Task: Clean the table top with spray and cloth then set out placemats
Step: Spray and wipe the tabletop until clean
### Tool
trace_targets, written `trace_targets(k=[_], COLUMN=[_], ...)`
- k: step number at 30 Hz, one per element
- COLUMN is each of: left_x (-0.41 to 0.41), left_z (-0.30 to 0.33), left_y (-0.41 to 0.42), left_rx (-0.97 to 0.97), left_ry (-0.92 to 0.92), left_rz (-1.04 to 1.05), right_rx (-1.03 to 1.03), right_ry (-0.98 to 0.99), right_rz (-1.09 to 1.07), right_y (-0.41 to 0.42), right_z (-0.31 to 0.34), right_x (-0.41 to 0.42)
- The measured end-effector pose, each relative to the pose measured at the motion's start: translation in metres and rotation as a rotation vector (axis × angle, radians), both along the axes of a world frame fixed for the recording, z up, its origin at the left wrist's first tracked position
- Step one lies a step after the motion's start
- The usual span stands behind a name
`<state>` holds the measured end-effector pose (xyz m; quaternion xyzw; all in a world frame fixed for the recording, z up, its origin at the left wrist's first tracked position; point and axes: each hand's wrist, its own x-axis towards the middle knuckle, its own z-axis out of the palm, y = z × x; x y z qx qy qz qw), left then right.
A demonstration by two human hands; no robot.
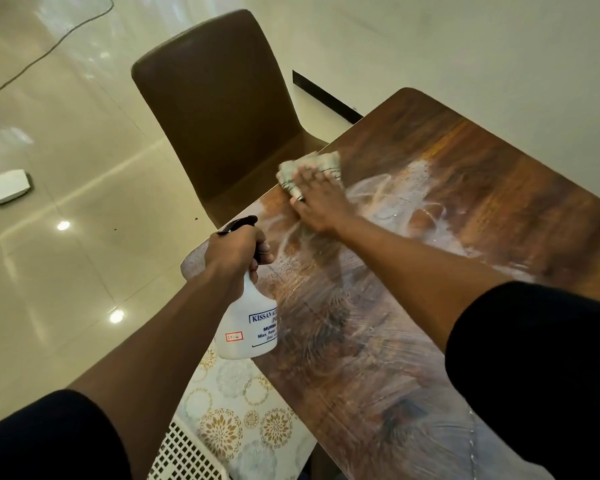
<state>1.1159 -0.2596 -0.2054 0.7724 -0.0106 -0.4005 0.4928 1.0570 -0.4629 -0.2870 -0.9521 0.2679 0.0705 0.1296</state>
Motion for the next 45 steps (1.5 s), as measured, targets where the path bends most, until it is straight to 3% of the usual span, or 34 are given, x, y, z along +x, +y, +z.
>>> trace_targets(k=[4,7,10,15,20,27,33,36,40,45], left_x=[-0.005,-0.008,-0.007,-0.007,-0.008,-0.002,-0.002,-0.002,0.000,0.003], left_z=[0.005,0.009,0.006,-0.007,-0.007,-0.004,-0.007,-0.010,-0.012,-0.013], left_y=[0.015,0.028,0.036,0.047,0.061,0.081,0.103,0.115,0.130,0.148], left_rx=[0.023,0.033,0.072,0.087,0.080,0.122,0.126,0.121,0.060,0.049], left_ry=[-0.017,-0.013,0.011,0.040,0.048,-0.014,-0.010,0.010,0.020,0.066], left_rz=[0.056,0.080,0.094,0.085,0.096,0.213,0.240,0.253,0.254,0.266], right_rx=[0.029,0.054,0.086,0.113,0.178,0.175,0.130,0.070,0.031,0.029], right_ry=[-0.081,-0.090,-0.067,-0.037,-0.009,-0.015,0.013,-0.014,-0.033,-0.054], right_rz=[0.292,0.356,0.248,-0.178,-0.328,-0.104,0.439,0.529,0.342,-0.099], right_y=[0.061,0.069,0.044,-0.002,0.024,0.108,0.176,0.164,0.134,0.137], right_z=[-0.008,-0.008,-0.005,0.003,0.014,0.004,-0.001,0.000,-0.002,-0.005], right_x=[-0.024,-0.057,-0.071,-0.083,-0.061,-0.002,0.018,0.011,0.002,0.008])
